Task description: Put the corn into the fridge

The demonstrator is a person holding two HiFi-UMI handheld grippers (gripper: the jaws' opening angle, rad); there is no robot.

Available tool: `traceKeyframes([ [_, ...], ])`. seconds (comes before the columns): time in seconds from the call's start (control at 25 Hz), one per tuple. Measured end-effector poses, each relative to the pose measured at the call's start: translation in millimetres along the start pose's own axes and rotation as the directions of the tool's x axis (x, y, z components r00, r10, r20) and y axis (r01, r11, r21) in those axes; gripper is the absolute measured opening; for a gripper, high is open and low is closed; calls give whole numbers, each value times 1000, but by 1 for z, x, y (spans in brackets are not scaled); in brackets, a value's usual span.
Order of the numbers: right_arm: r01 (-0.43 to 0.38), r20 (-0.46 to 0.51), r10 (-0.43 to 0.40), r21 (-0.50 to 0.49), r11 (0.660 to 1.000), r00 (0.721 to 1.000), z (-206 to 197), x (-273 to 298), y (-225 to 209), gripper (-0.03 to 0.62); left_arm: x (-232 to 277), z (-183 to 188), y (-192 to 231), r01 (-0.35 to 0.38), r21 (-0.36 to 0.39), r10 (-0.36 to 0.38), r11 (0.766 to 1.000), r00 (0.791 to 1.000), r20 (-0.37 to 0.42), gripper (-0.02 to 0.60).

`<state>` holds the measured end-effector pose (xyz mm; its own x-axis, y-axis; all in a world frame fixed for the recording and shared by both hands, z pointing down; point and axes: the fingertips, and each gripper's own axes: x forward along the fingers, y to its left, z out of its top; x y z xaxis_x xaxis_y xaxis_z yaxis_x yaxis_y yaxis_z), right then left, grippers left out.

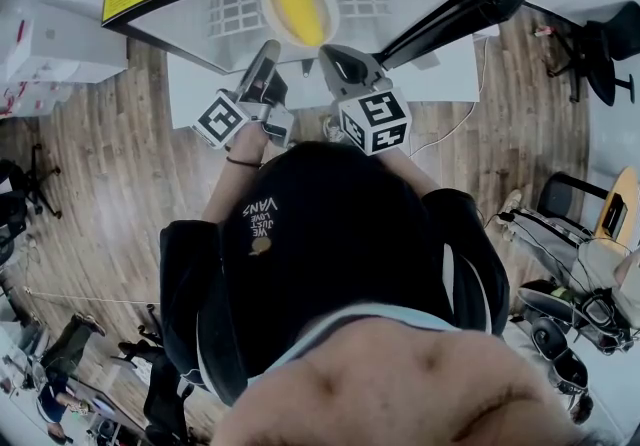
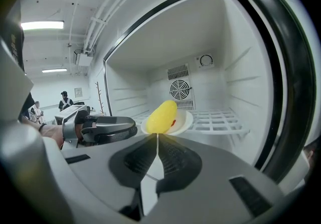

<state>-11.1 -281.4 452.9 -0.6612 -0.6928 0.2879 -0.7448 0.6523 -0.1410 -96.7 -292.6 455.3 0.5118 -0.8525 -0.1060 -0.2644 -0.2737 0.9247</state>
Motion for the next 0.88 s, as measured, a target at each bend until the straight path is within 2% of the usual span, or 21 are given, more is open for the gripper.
traceKeyframes([
  [0.12, -2, 1, 2, 3, 1000, 1000, 0, 1, -1, 20, -1, -2, 2, -28, 101, 31, 994, 999, -30, 69],
  [0.2, -4, 3, 4, 5, 1000, 1000, 0, 1, -2, 18, -2, 0, 5, -46, 198, 57, 979, 997, -48, 60],
  [0.28, -5, 3, 5, 7, 1000, 1000, 0, 2, -2, 17, -1, 0, 5, -48, 262, 67, 964, 996, -65, 52],
  [0.68, -5, -1, 5, 19, 1000, 1000, 2, 6, -7, 17, 3, -4, 3, -42, 411, 100, 911, 988, -120, 32],
  [0.88, -10, -2, 10, 17, 1000, 1000, 4, 9, -10, 17, 5, -1, 4, -43, 423, 102, 905, 988, -118, 29],
])
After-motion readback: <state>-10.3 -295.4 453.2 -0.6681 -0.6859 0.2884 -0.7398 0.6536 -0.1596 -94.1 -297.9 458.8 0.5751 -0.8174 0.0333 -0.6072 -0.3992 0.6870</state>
